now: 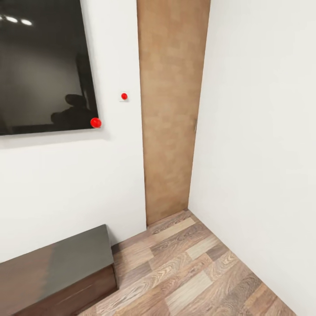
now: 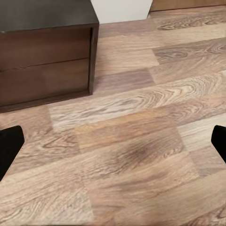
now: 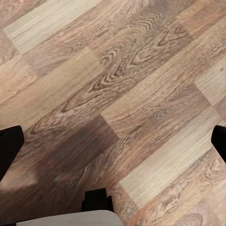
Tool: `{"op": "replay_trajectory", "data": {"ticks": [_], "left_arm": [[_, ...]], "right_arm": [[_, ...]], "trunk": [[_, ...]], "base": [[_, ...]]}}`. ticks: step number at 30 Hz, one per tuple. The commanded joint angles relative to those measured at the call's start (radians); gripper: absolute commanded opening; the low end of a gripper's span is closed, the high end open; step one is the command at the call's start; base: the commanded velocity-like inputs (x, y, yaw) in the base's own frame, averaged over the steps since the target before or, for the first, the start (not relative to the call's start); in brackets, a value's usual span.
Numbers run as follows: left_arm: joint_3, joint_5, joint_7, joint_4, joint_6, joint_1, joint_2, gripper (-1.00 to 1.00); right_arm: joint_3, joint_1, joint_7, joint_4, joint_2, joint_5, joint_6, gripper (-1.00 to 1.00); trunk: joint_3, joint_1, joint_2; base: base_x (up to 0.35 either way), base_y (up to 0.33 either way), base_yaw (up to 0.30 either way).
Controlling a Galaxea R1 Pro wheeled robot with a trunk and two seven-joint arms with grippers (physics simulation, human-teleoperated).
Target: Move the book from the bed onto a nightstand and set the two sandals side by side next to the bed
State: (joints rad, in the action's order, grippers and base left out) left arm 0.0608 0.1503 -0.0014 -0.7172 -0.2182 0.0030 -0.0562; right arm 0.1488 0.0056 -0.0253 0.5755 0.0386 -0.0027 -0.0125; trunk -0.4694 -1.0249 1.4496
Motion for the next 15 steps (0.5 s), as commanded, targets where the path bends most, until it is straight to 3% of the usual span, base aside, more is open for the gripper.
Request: {"op": "replay_trajectory", "data": {"ticks": [1,15], "left_arm": [[0.001,0.006,0.000,-0.001,-0.001,0.000,-0.001,1.00],[0.001,0.005,0.000,-0.001,-0.001,0.000,-0.001,1.00]], "right_arm": [[0.000,0.001,-0.002,0.001,0.000,0.000,-0.001,1.00],[0.000,0.001,-0.002,0.001,0.000,0.000,-0.001,1.00]], "trunk": [[-0.001,0.000,0.000],[-0.001,0.000,0.000]], "base": [[0.000,0.000,0.294],[0.000,0.000,0.294]]}}
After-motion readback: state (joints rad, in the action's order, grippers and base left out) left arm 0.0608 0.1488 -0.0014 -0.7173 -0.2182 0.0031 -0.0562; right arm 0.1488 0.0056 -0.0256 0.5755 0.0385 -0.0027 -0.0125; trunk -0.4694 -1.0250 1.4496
